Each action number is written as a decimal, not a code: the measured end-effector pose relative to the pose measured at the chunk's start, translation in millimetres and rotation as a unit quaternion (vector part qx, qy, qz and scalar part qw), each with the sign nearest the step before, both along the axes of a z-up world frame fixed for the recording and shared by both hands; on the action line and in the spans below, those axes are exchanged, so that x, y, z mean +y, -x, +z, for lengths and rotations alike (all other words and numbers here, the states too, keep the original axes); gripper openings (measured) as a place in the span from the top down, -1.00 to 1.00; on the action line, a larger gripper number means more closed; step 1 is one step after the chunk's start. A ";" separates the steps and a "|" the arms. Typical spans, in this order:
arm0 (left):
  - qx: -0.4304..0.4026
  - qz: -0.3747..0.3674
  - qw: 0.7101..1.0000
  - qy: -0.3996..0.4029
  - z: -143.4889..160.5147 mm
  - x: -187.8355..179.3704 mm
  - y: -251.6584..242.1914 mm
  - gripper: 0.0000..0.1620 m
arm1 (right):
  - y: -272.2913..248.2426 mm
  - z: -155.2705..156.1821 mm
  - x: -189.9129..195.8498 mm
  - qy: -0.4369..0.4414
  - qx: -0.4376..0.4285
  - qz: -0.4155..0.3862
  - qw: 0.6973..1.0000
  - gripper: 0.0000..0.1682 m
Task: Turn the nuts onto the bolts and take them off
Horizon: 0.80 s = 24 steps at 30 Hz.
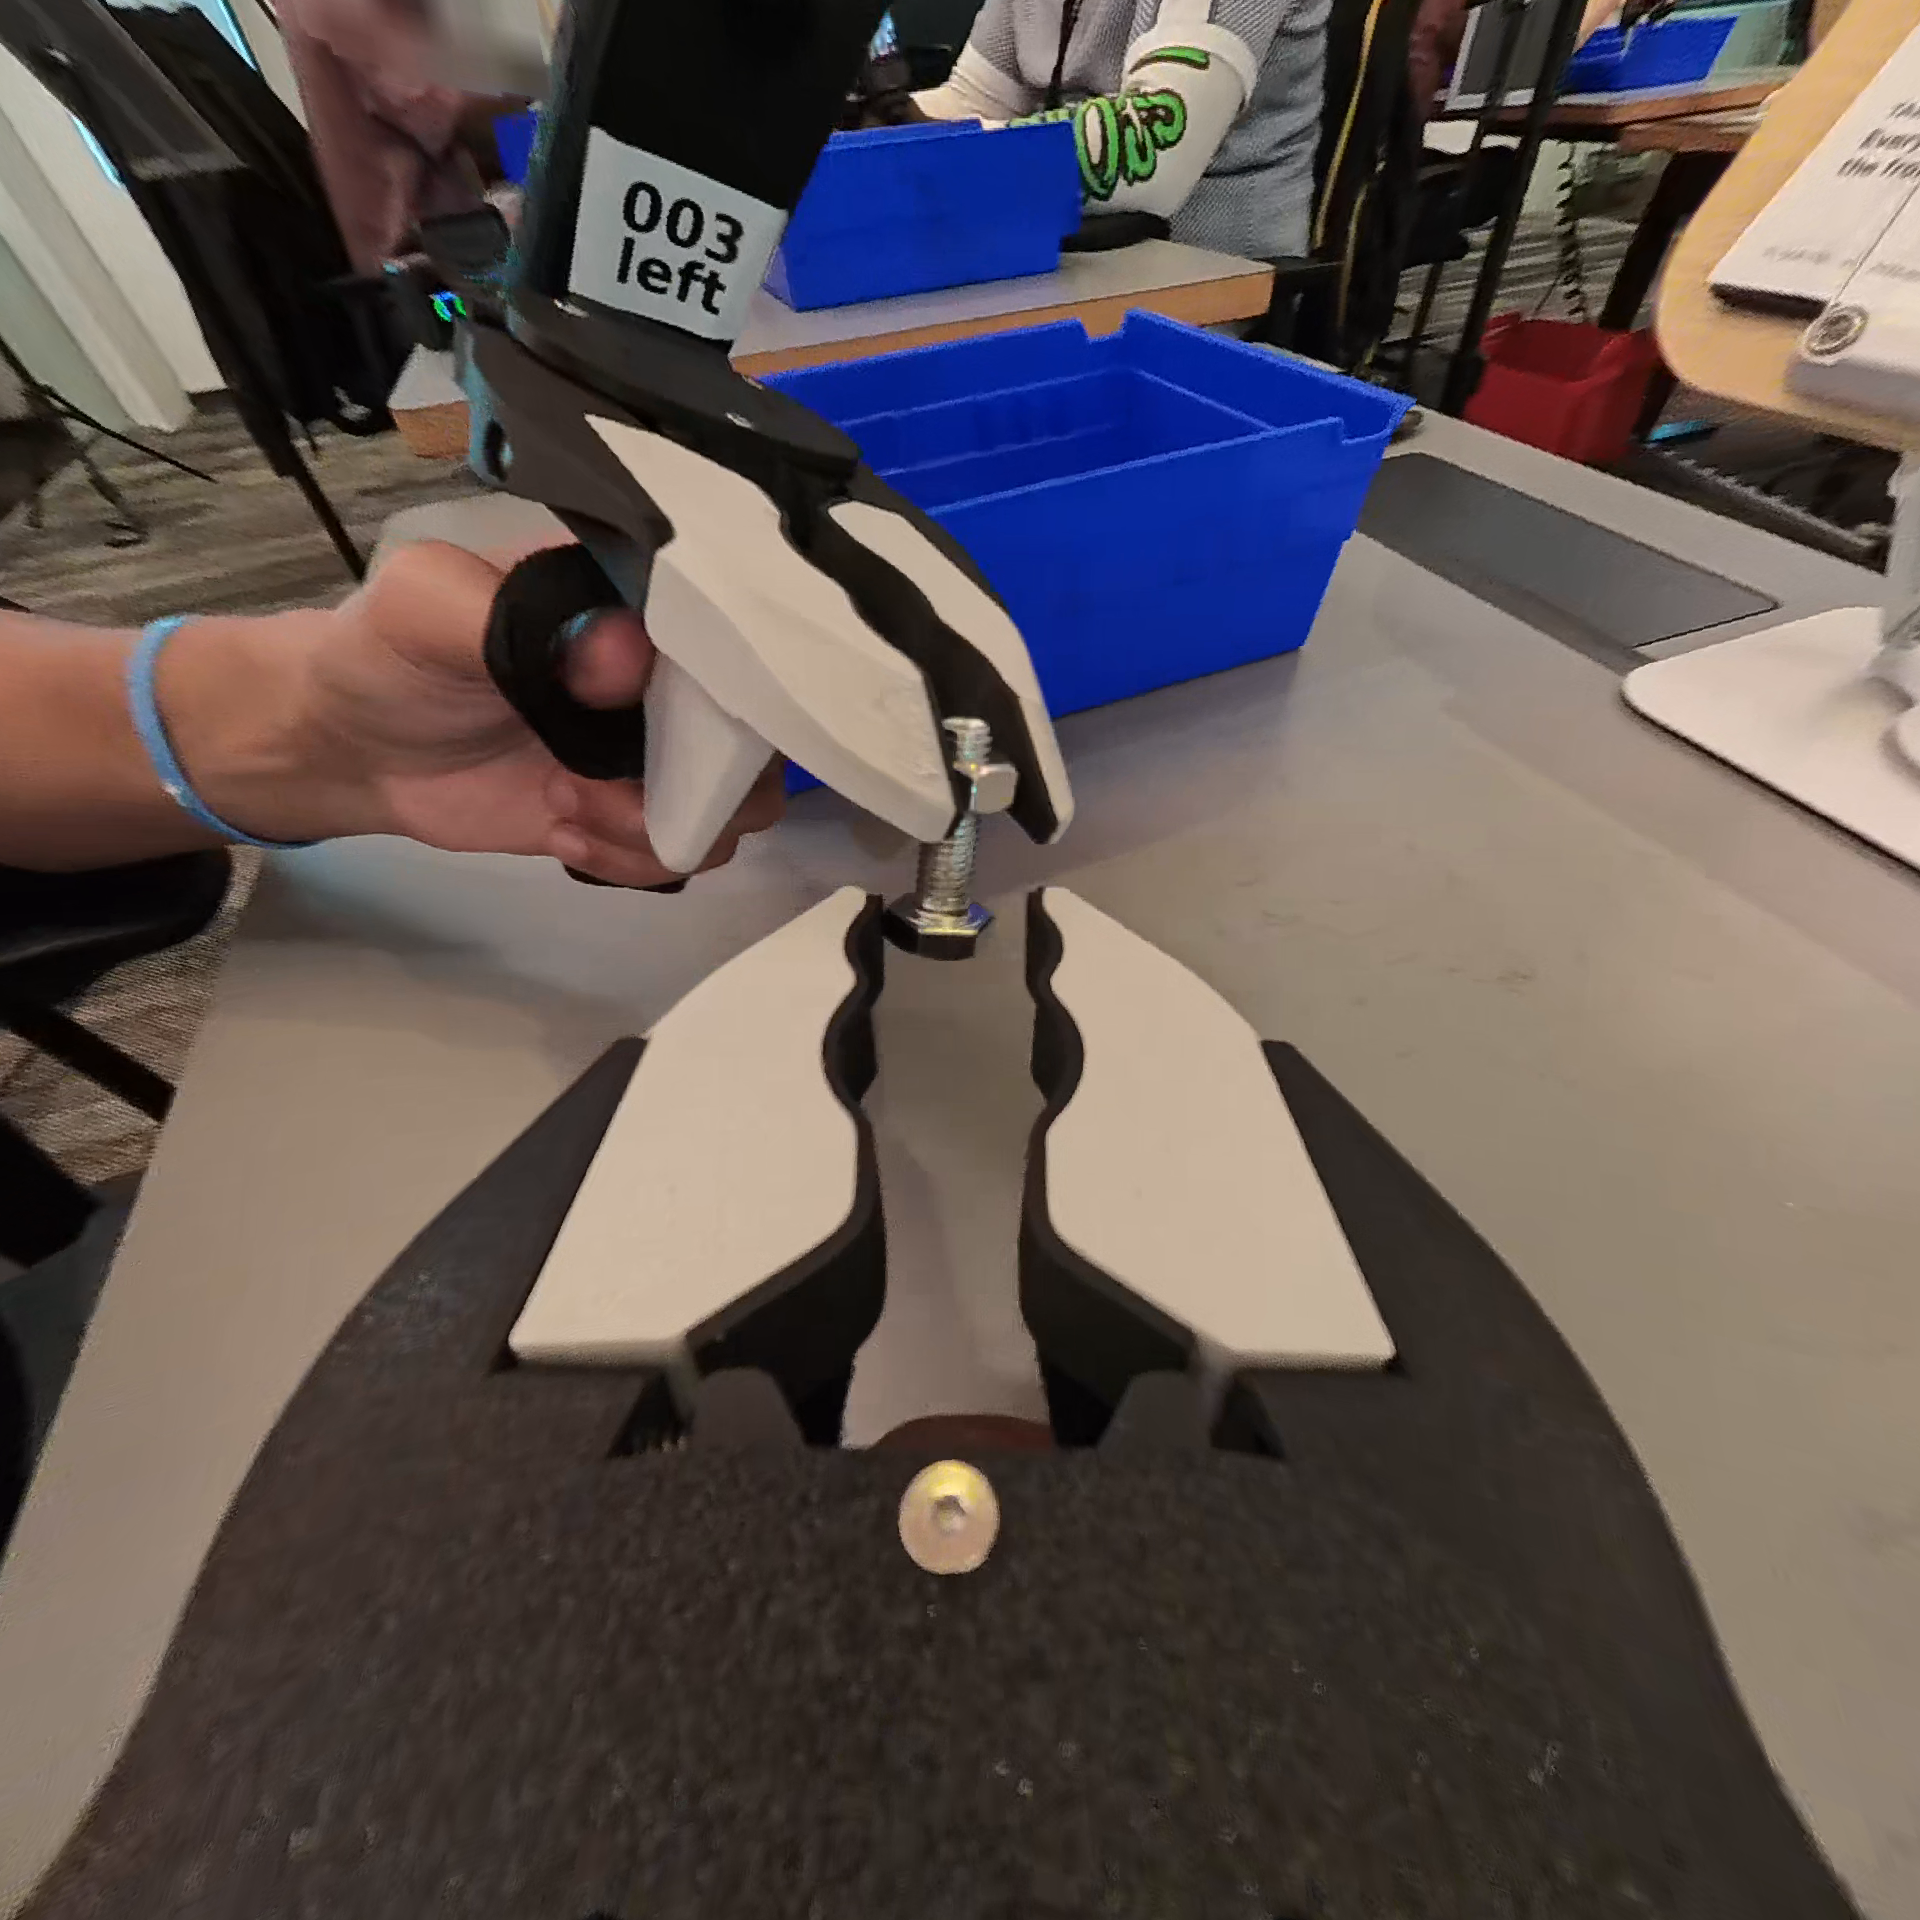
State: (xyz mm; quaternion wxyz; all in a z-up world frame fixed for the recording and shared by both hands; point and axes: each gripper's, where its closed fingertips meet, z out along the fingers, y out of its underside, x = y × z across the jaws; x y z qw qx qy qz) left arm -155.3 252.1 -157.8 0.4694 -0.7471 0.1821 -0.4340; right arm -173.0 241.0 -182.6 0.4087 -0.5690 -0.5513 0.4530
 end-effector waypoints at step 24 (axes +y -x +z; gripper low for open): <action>-0.023 -0.022 0.999 -0.017 7.3 -5.6 -5.4 0.76 | -3.0 6.4 -12.5 0.111 0.014 0.057 0.992 0.79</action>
